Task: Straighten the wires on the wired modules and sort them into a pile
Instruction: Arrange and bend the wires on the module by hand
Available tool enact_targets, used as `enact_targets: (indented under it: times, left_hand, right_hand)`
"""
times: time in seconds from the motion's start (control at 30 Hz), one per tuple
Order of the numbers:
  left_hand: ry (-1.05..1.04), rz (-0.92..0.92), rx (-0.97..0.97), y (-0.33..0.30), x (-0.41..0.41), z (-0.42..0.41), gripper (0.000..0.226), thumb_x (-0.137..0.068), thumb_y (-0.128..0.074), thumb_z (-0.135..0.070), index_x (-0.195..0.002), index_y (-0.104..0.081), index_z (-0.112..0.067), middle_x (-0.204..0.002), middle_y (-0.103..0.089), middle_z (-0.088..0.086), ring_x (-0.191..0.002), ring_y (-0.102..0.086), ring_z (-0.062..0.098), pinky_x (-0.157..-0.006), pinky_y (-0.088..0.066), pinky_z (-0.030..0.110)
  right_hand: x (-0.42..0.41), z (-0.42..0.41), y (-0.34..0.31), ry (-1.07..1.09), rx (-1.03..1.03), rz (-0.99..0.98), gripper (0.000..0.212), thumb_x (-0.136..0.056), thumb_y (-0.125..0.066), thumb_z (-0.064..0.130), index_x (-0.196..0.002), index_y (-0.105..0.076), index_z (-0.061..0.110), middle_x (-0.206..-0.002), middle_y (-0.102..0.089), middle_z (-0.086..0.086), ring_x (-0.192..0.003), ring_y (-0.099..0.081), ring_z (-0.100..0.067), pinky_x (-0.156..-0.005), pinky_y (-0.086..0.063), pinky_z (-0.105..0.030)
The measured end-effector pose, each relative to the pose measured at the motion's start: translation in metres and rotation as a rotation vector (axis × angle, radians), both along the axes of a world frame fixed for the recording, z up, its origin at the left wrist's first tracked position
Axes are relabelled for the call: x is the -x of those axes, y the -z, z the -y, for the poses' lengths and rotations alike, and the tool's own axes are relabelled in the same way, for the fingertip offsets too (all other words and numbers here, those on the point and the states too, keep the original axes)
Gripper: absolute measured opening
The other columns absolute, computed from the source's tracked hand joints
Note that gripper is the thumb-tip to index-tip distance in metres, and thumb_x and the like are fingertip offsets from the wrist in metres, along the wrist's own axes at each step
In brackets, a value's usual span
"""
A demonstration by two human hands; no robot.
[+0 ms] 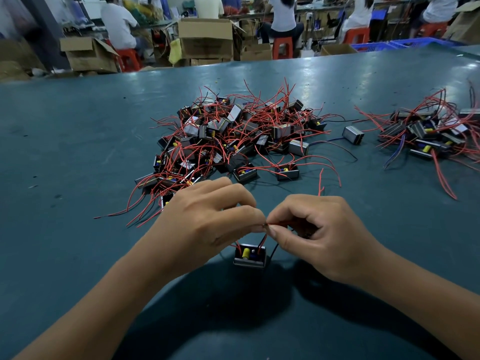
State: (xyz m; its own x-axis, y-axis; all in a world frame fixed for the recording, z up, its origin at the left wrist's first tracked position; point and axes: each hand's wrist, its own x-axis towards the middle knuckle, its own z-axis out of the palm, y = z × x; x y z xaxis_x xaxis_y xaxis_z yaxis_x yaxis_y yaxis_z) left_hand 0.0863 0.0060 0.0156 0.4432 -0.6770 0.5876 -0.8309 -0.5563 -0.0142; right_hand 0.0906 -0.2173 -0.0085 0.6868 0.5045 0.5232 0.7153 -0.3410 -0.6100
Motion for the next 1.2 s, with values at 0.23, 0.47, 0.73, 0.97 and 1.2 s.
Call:
enact_targets:
  times: [0.23, 0.47, 0.73, 0.97, 1.2]
  left_hand:
    - [-0.053, -0.328, 0.162, 0.005, 0.006, 0.010, 0.016, -0.099, -0.058, -0.023, -0.090, -0.066, -0.012, -0.086, -0.054, -0.007, -0.075, -0.049, 0.006, -0.065, -0.044, 0.028]
    - [-0.155, -0.700, 0.409, 0.006, 0.014, 0.020, 0.016, -0.093, -0.063, -0.029, -0.079, -0.065, -0.023, -0.063, -0.052, -0.015, -0.056, -0.047, 0.004, -0.054, -0.035, 0.017]
    - [-0.218, -0.898, 0.617, 0.005, 0.014, 0.022, 0.022, -0.091, -0.072, -0.019, -0.069, -0.071, -0.016, -0.051, -0.048, -0.012, -0.048, -0.038, 0.001, -0.048, -0.031, 0.012]
    - [-0.205, -0.565, 0.389, -0.001, 0.019, 0.015, 0.013, -0.089, -0.067, -0.031, -0.088, -0.079, -0.026, -0.071, -0.066, -0.016, -0.062, -0.059, 0.012, -0.057, -0.036, 0.011]
    - [-0.202, -0.223, 0.222, 0.001, 0.017, 0.014, 0.019, -0.090, -0.063, -0.025, -0.095, -0.080, -0.018, -0.086, -0.070, -0.009, -0.073, -0.065, 0.017, -0.062, -0.053, 0.038]
  right_hand:
    - [0.001, -0.001, 0.000, 0.034, 0.016, 0.063, 0.002, -0.084, -0.070, 0.011, -0.082, -0.071, 0.010, -0.073, -0.064, 0.010, -0.069, -0.054, 0.004, -0.067, -0.036, -0.005]
    - [0.002, -0.002, 0.005, 0.070, -0.021, 0.102, 0.001, -0.084, -0.070, 0.011, -0.083, -0.071, 0.011, -0.073, -0.063, 0.008, -0.069, -0.056, -0.003, -0.066, -0.041, -0.012]
    - [0.002, -0.004, 0.006, 0.085, -0.045, 0.065, 0.004, -0.085, -0.070, 0.013, -0.081, -0.069, 0.014, -0.072, -0.062, 0.013, -0.068, -0.056, -0.004, -0.064, -0.039, -0.011]
    - [-0.002, -0.003, 0.005, 0.120, -0.094, -0.035, 0.007, -0.085, -0.070, 0.015, -0.078, -0.069, 0.015, -0.068, -0.062, 0.014, -0.064, -0.057, -0.005, -0.060, -0.039, -0.012]
    - [-0.003, -0.004, 0.007, 0.129, -0.110, -0.064, 0.007, -0.085, -0.069, 0.018, -0.078, -0.069, 0.017, -0.069, -0.064, 0.008, -0.061, -0.059, -0.017, -0.057, -0.046, -0.034]
